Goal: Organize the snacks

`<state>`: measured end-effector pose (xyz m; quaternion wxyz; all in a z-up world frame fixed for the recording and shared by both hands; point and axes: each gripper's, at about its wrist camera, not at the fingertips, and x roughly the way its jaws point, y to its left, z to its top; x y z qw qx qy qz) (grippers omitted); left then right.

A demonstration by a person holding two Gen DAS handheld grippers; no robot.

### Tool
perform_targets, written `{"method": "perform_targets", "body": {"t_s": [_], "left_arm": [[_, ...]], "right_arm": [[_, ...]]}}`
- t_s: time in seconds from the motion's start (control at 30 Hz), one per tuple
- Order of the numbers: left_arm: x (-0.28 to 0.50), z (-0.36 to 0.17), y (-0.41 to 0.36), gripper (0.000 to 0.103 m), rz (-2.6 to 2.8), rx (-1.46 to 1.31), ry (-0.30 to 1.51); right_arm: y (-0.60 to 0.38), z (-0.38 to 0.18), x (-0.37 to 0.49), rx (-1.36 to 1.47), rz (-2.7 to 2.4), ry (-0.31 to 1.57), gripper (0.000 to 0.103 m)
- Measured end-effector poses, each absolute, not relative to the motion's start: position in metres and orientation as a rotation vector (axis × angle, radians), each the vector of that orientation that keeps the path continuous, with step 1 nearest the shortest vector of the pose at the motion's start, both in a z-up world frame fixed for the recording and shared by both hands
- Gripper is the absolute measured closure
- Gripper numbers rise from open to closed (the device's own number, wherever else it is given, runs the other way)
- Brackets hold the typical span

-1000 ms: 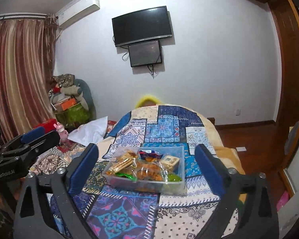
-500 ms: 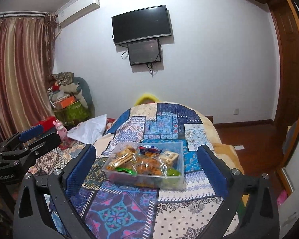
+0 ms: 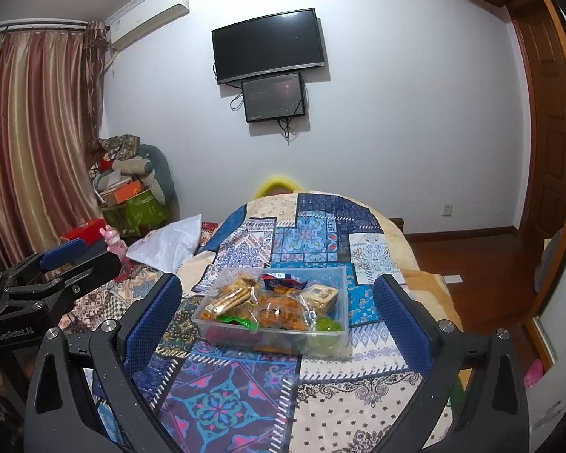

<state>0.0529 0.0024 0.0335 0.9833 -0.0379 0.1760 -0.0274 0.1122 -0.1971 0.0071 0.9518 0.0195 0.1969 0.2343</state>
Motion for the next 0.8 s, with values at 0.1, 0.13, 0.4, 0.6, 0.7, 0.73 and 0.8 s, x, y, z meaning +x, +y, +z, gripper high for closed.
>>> {"method": "perform_targets", "body": {"t_s": [0.1, 0.13, 0.4, 0.6, 0.7, 0.73, 0.8], "left_arm": [[0.0533, 0.0330, 0.0033, 0.002, -0.056, -0.080, 0.357], [0.0532, 0.0330, 0.0036, 0.002, -0.056, -0.082, 0.358], [0.0535, 0.0305, 0.0038, 0.002, -0.056, -0.082, 0.366], [0.0554, 0.0304, 0.0050, 0.002, -0.057, -0.089, 0.371], [0.0549, 0.0300, 0.0050, 0.002, -0.058, -0.088, 0.371], [0.0550, 0.0299, 0.0049, 0.002, -0.058, -0.088, 0.371], [0.0550, 0.0299, 0.0048, 0.002, -0.057, -0.088, 0.371]], "right_arm": [[-0.1969, 0.0071, 0.1124, 0.040, 0.475, 0.401, 0.002], [-0.1968, 0.0071, 0.1126, 0.040, 0.477, 0.402, 0.002], [-0.1971, 0.0050, 0.1144, 0.035, 0.478, 0.409, 0.002], [-0.1967, 0.0032, 0.1149, 0.032, 0.483, 0.412, 0.002], [-0.1968, 0.0027, 0.1149, 0.030, 0.486, 0.413, 0.002], [-0.1970, 0.0026, 0.1156, 0.030, 0.487, 0.414, 0.002], [-0.1971, 0.0022, 0.1161, 0.030, 0.488, 0.416, 0.002]]}}
